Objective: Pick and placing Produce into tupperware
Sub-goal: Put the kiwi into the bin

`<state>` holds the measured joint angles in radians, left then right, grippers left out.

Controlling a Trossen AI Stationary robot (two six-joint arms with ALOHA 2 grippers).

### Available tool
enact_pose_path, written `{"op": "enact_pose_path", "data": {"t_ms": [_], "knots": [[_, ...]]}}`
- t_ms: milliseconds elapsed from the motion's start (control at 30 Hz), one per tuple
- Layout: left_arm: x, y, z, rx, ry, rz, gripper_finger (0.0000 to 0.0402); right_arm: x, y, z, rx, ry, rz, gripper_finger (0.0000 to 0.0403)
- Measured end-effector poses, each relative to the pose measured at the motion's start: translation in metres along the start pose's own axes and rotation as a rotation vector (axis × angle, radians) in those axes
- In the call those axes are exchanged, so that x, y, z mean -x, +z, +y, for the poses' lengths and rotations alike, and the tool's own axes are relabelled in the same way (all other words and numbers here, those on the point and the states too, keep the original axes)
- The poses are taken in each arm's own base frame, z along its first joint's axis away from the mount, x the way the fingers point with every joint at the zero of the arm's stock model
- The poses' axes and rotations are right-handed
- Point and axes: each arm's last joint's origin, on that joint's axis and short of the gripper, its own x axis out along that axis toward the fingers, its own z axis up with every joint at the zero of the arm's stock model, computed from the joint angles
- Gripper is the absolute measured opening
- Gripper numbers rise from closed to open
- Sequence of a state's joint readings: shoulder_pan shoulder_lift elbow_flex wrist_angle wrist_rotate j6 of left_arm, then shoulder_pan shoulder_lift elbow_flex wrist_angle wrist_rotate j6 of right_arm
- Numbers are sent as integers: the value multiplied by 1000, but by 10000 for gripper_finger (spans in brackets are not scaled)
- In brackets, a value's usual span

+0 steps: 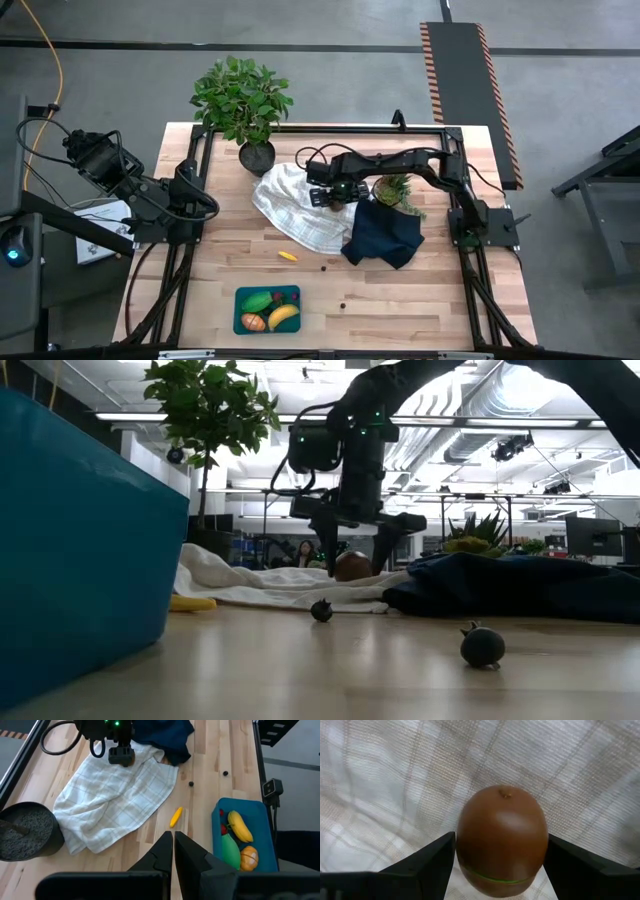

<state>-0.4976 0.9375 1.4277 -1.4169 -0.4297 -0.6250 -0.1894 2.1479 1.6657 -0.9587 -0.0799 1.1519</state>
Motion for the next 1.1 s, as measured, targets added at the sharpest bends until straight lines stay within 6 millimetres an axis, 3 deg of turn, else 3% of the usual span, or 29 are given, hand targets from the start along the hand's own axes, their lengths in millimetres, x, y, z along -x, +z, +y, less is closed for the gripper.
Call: {"op": "enact_pose_path", "data": {"t_ms": [367, 700, 1100], "knots": [[0, 0, 0, 0, 0, 0, 8, 0, 0, 0, 7, 1, -5, 227], [0, 0, 0, -2, 0, 0, 8, 2, 0, 1, 29, -2, -8, 220], [0, 0, 0, -19, 0, 0, 7, 60, -1, 30, 172, 95, -88, 219]]}}
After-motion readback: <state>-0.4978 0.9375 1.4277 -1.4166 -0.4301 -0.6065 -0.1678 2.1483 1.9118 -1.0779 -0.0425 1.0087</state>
